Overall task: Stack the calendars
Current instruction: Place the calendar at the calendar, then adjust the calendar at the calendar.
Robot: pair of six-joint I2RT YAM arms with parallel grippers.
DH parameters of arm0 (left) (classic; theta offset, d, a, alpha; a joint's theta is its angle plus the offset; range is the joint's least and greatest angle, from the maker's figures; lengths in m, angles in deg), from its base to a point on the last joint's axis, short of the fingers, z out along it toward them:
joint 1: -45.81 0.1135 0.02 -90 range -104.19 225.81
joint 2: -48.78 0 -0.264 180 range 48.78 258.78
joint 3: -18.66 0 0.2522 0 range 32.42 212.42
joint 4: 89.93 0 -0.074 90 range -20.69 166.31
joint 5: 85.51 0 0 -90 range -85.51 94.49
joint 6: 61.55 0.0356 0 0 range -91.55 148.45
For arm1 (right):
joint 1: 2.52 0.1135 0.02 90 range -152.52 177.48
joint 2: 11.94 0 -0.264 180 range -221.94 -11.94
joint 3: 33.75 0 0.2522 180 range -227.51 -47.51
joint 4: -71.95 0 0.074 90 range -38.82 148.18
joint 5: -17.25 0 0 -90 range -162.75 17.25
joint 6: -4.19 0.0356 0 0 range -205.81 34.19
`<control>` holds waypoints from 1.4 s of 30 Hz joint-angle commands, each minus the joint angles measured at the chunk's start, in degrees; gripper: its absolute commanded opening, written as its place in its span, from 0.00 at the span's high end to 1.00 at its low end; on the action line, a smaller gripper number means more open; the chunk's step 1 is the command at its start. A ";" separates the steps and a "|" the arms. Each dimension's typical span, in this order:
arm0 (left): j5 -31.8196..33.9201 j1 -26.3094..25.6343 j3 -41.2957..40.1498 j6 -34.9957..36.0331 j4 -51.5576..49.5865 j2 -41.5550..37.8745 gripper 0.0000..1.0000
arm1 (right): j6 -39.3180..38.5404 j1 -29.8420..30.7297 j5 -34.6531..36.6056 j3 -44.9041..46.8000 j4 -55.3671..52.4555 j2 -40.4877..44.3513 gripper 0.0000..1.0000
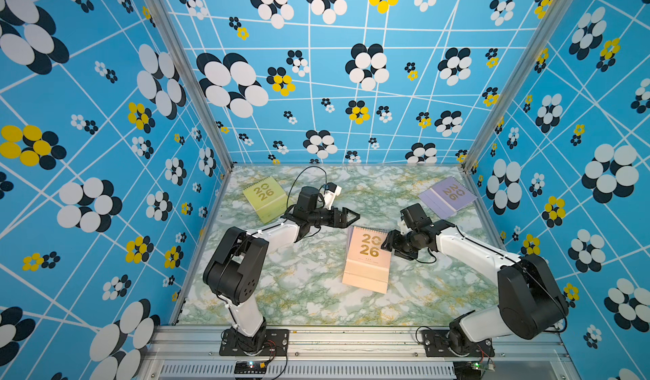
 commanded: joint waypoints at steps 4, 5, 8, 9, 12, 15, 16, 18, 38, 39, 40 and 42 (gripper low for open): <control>0.19 0.80 -1.04 1.31 -0.54 -1.83 0.01 | 1.44 0.34 1.27 -2.52 -0.43 -2.81 0.39; 0.23 0.87 -1.25 1.20 -0.47 -1.84 0.00 | 1.52 0.35 1.19 -2.68 -0.23 -3.06 0.39; 0.06 1.07 -1.30 1.23 -0.30 -1.76 0.00 | 1.78 0.34 1.09 -3.14 0.31 -3.73 0.39; 0.04 1.23 -1.30 1.26 -0.26 -1.68 0.00 | 1.85 0.34 1.10 -3.38 0.40 -3.88 0.39; -0.17 1.24 -1.37 1.07 -0.15 -1.51 0.01 | 1.96 0.35 1.01 -3.88 0.64 -4.42 0.39; -0.38 1.26 -1.30 1.01 0.08 -1.24 0.00 | 2.04 0.34 0.75 -4.55 0.83 -4.99 0.39; -0.46 1.28 -1.37 0.94 0.07 -1.13 0.00 | 2.16 0.34 0.68 -4.66 0.98 -5.22 0.39; -0.56 1.32 -1.30 0.86 0.16 -1.15 0.01 | 2.31 0.34 0.48 -4.98 1.26 -5.49 0.39; -0.91 1.28 -1.65 0.48 0.59 -1.17 0.01 | 2.05 0.34 0.73 -8.34 1.50 -7.66 0.38; -0.96 1.26 -1.69 0.42 0.60 -1.24 0.01 | 2.06 0.34 0.79 -8.40 1.41 -7.64 0.38; -0.91 1.25 -1.76 0.48 0.58 -1.24 0.00 | 2.05 0.34 0.91 -8.43 1.47 -7.64 0.38; -0.93 1.32 -1.67 0.45 0.60 -1.24 0.01 | 1.96 0.38 1.07 -8.69 1.37 -7.62 0.38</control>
